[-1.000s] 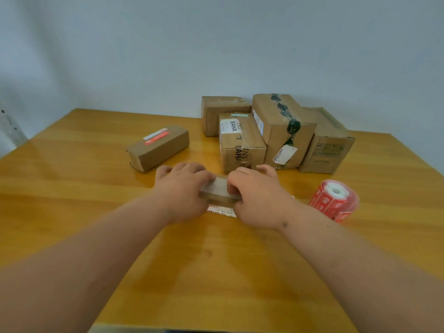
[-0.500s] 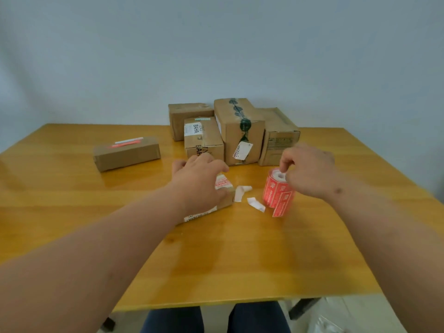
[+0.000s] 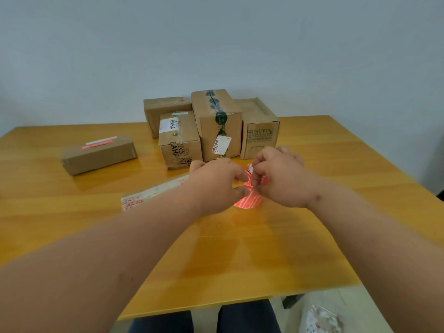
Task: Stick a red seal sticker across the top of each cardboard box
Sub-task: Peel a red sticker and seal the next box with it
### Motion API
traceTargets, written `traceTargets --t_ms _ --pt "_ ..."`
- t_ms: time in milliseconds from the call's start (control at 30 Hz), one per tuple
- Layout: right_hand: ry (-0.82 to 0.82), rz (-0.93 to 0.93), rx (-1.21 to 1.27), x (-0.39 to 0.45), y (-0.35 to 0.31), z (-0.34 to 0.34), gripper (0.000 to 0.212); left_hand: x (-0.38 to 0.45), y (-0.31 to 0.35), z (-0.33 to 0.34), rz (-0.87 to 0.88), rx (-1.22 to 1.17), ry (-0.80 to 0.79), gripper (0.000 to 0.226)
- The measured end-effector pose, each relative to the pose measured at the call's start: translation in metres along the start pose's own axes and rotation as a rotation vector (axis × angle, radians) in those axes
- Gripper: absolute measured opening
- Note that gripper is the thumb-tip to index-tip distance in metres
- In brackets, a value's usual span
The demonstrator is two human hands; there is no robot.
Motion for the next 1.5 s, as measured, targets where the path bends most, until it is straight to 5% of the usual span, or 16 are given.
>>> traceTargets --t_ms 400,1000,1500 --pt "0.034 -0.052 -0.044 0.009 -0.006 -0.001 0.003 0.014 -0.014 0.006 -0.069 -0.072 -0.100 0.012" --pt "0.086 -0.111 -0.023 0.008 -0.013 -0.008 0.011 0.009 -0.013 0.004 -0.113 -0.446 -0.175 0.014" --pt "0.082 -0.042 -0.019 0.015 -0.010 -0.013 0.017 0.011 -0.016 -0.002 -0.105 -0.520 -0.172 0.019"
Point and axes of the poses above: each hand's wrist, its own x-axis towards the middle knuckle, its own z-axis out of the palm, y = z × x, the point moved 8 cm from there along x, towards the middle knuckle, and after that the axes turned 1 degree about -x, right-handed, at the moved point
